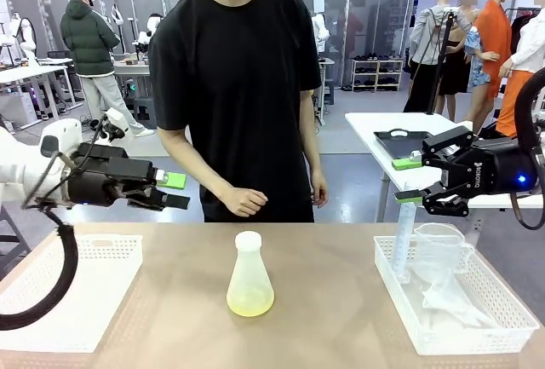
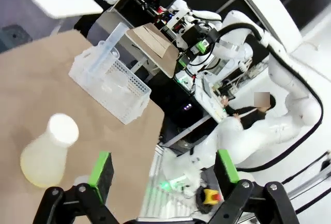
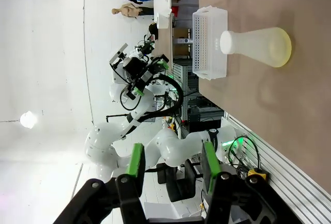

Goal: Prepare the solutions needed for the experiment.
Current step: When the human places the Big flask in the center of the table, pick up the Big flask and place it in the left Organizing basket.

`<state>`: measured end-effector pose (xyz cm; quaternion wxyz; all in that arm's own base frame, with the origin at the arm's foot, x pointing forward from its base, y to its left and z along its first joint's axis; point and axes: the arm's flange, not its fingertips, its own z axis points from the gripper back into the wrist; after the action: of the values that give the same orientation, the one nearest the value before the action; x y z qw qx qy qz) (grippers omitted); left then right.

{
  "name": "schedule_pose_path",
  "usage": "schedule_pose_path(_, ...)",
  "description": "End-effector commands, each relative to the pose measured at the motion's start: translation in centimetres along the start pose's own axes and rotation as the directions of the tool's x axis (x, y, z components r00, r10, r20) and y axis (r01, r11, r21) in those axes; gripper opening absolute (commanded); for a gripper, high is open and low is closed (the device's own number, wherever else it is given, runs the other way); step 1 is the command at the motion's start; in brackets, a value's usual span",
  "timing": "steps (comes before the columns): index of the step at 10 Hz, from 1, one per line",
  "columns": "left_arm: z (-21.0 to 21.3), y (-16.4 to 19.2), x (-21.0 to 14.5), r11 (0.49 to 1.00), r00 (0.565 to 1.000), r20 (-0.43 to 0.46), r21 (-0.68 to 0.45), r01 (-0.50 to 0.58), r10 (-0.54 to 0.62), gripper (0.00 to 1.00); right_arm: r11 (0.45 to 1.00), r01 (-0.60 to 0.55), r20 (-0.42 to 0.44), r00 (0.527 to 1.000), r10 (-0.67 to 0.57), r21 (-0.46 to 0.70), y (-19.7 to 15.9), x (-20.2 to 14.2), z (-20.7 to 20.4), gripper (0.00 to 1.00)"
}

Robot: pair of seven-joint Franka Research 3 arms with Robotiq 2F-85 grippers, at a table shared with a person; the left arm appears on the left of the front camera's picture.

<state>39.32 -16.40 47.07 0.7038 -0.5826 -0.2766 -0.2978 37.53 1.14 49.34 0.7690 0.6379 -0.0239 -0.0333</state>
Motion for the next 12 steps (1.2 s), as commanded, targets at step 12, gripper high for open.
schedule_pose_path(12,-3.1,5.9,0.4,0.844,0.845,0.070,-0.055,0.534,-0.530,1.00,1.000,-0.005,-0.003,1.000,0.005,0.008,0.2,0.0,0.0,0.56)
